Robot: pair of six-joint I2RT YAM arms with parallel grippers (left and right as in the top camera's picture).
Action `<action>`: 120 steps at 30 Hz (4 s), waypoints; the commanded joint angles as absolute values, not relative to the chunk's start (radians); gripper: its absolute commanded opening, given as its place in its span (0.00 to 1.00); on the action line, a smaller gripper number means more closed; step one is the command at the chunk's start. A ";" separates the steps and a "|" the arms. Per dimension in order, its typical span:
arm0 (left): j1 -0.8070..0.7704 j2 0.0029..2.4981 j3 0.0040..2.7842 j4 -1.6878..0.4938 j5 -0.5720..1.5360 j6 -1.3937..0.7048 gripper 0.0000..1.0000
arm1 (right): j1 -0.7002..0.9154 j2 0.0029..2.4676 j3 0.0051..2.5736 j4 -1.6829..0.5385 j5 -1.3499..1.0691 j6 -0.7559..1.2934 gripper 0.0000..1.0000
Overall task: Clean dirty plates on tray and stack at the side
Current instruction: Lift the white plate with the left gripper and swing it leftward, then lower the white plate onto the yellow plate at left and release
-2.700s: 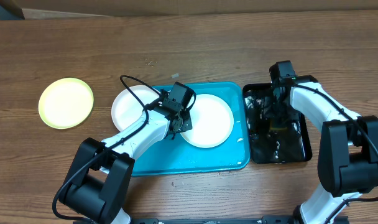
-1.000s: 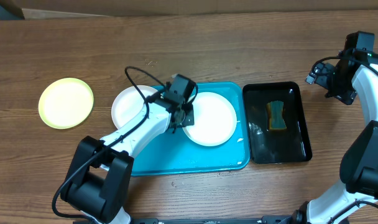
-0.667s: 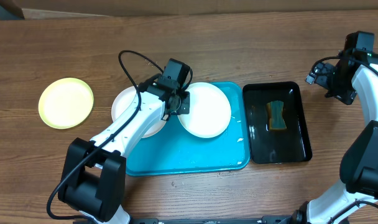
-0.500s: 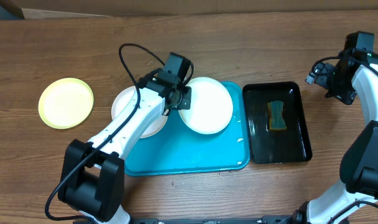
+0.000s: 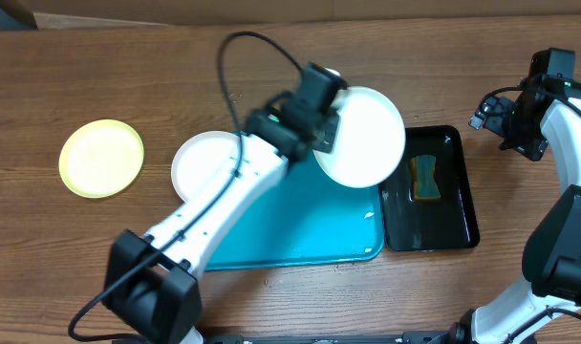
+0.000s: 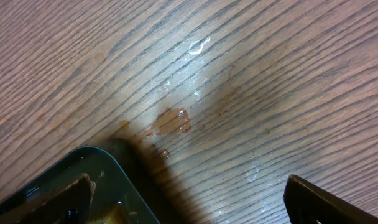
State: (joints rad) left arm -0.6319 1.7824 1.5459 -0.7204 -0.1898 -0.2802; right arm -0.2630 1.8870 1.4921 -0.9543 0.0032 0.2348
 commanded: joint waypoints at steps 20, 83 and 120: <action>-1.230 1.842 1.575 -0.310 -1.176 0.323 0.04 | -0.266 1.874 1.507 -0.949 -0.002 0.240 1.00; 0.733 1.818 1.492 -0.860 0.091 -0.395 0.04 | -0.266 1.874 1.507 -0.949 -0.002 0.240 1.00; 0.217 1.795 1.393 -0.943 0.079 -0.262 0.45 | -0.266 1.874 1.507 -0.948 -0.002 0.240 1.00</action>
